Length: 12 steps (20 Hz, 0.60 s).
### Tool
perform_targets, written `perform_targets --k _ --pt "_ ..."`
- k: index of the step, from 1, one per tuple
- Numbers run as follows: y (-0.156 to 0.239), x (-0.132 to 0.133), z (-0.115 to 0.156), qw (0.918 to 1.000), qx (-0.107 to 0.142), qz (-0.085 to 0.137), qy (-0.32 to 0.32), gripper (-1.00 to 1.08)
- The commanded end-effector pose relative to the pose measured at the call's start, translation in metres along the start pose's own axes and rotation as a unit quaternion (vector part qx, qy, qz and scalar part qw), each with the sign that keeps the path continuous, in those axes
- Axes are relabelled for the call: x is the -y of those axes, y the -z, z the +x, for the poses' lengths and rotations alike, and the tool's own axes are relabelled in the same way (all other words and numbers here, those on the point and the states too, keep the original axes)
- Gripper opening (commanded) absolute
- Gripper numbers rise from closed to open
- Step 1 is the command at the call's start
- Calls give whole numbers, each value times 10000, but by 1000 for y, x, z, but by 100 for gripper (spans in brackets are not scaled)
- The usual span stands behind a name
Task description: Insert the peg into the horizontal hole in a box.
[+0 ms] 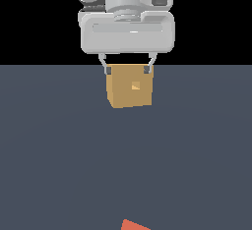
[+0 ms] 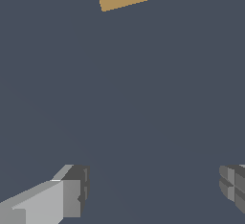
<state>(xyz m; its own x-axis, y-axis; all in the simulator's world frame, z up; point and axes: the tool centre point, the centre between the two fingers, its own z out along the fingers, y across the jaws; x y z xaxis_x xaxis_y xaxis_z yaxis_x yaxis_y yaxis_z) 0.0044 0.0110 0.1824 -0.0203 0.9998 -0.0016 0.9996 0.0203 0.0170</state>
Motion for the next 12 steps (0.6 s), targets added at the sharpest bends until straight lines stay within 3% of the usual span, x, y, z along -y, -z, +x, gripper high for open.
perform_targets --k 1,6,12 --pt "0 0 0 10000 0 0 0 100" --pt "-5 0 -15 10000 2 3 -73 100" --pt "-24 1 -74 9994 10 16 -348 100"
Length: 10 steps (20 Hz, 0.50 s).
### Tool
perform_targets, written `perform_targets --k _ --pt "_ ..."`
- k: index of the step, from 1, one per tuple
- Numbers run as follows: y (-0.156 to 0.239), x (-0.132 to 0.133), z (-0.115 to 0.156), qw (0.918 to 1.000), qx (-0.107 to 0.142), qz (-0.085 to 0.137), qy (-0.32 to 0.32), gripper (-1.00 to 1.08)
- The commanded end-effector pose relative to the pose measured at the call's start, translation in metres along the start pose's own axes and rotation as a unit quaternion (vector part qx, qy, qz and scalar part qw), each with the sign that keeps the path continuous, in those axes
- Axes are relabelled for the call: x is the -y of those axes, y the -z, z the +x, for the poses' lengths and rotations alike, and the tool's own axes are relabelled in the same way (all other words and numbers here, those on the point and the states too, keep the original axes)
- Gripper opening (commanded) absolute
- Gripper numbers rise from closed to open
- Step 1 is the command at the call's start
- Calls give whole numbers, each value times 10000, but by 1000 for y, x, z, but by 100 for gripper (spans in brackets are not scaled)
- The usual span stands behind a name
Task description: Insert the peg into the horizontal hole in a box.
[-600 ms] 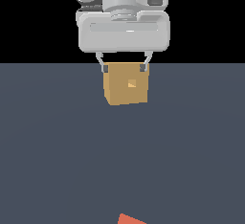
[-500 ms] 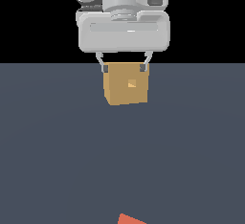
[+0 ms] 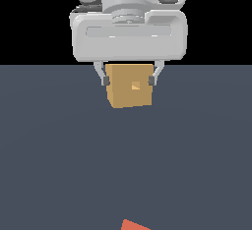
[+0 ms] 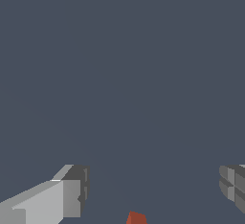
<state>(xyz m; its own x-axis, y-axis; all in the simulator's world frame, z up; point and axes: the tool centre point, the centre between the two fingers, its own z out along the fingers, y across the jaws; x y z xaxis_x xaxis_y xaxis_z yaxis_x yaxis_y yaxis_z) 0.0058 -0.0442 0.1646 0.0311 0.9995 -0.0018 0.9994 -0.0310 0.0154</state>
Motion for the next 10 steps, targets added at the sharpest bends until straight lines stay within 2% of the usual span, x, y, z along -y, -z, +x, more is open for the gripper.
perform_targets --k 1,10 --pt "-10 0 -32 9999 7 10 -156 100" --pt "-59 11 -180 9963 14 45 -857 100"
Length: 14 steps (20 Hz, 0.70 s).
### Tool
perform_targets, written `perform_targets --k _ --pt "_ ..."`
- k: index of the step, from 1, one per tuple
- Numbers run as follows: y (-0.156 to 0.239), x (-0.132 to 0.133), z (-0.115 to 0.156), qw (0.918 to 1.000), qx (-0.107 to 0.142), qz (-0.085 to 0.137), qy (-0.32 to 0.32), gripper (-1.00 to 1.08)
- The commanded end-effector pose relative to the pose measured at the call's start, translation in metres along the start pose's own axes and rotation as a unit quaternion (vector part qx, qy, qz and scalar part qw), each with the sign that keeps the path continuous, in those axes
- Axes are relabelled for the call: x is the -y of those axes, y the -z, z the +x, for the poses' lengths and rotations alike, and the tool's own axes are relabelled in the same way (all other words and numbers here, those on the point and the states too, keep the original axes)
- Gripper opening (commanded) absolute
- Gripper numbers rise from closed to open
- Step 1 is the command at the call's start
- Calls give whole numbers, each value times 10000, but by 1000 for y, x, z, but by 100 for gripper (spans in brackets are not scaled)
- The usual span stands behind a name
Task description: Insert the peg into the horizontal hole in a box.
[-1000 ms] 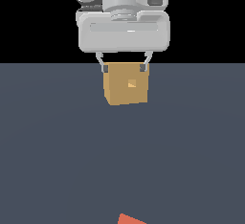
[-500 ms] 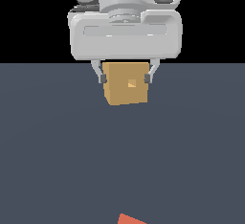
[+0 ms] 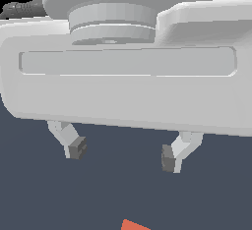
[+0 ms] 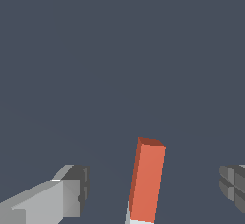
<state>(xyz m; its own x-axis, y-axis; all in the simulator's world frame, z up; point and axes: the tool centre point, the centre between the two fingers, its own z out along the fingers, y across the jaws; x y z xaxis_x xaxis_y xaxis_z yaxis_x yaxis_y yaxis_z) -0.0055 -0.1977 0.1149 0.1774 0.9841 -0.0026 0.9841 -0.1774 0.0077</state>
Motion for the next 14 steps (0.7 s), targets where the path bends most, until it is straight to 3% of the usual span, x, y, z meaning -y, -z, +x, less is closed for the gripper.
perform_targets --k 1,7,14 --pt "-14 0 -42 9998 1 9 -198 100" --pt "-38 1 -113 9985 -5 28 -541 100" --pt "-50 3 -150 9974 -10 38 -720 100"
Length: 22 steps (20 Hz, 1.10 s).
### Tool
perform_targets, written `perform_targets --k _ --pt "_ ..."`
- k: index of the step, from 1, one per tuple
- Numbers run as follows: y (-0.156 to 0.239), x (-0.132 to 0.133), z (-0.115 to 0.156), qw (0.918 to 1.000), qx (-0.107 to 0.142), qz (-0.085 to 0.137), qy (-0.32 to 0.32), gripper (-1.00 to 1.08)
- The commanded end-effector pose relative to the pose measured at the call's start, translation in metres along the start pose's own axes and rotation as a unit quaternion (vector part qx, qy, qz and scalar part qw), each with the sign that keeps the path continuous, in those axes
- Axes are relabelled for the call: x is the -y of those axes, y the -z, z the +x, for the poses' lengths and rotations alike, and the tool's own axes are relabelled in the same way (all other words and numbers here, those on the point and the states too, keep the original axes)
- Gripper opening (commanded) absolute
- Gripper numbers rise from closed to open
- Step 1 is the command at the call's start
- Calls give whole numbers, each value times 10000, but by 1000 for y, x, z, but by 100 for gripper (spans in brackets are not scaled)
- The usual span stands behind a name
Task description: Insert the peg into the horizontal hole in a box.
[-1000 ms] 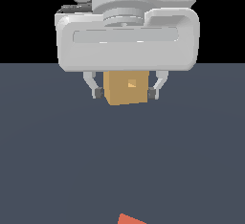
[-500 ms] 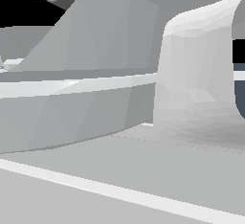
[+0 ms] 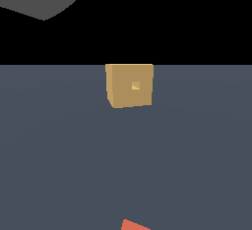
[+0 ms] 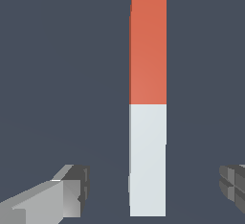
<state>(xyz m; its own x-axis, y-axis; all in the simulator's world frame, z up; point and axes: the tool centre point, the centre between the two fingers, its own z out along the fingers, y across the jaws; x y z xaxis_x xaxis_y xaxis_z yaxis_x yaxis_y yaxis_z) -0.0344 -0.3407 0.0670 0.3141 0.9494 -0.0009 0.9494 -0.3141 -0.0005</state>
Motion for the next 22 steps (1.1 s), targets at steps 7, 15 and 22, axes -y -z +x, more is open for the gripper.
perform_targets --k 7,15,22 --pt "-5 -1 -6 10000 -1 1 -29 100" --pt "-41 0 -6 10000 -4 -1 -30 100" --pt "-52 -2 -6 10000 -4 -1 -30 100"
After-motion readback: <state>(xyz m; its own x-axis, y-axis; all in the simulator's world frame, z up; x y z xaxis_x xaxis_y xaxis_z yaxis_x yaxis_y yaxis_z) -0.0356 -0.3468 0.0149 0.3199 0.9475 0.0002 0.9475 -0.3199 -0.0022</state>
